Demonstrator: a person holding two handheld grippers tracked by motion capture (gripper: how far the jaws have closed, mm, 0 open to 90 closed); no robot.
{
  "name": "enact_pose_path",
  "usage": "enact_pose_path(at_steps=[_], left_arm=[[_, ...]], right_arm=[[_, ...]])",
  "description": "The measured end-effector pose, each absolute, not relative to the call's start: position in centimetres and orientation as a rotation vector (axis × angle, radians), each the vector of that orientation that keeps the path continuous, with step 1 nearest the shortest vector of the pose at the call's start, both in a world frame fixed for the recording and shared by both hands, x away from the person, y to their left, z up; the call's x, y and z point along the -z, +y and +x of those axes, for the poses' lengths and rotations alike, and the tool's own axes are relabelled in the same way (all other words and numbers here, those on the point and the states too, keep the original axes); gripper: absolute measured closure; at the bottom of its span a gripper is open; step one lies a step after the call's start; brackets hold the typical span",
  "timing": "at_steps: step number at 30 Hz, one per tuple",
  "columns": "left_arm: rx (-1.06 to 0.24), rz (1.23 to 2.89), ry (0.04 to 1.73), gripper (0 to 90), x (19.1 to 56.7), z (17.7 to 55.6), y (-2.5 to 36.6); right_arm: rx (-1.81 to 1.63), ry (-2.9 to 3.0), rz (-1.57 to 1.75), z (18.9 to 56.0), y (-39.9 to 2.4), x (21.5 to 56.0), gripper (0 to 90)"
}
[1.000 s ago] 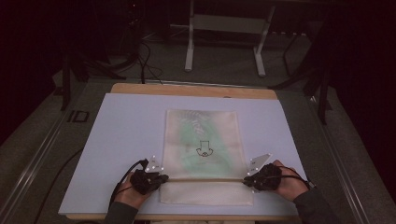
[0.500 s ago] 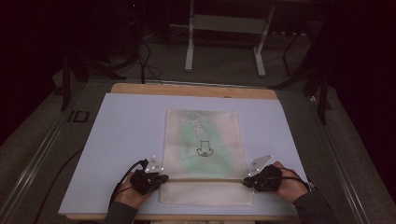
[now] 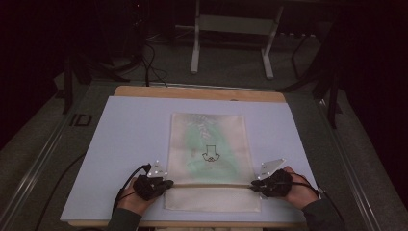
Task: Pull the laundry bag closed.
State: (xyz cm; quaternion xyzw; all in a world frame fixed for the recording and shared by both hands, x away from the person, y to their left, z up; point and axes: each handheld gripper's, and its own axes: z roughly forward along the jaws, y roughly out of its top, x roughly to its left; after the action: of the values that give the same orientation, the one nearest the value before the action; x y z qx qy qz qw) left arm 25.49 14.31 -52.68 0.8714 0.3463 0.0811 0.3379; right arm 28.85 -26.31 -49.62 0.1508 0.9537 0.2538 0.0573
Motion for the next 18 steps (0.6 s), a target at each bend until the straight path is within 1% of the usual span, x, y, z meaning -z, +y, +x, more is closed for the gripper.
enact_pose_path(at_steps=[4, 18], left_arm=[[-0.190, 2.250, 0.904, 88.0, 52.8, 25.6, 14.5], [-0.176, 2.237, 0.907, 87.2, 52.8, 25.6, 14.7]], right_arm=[[-0.788, 2.880, 0.464, 28.8, -26.6, 49.4, 75.6], [-0.867, 2.829, 0.532, 28.6, -28.0, 49.1, 73.5]])
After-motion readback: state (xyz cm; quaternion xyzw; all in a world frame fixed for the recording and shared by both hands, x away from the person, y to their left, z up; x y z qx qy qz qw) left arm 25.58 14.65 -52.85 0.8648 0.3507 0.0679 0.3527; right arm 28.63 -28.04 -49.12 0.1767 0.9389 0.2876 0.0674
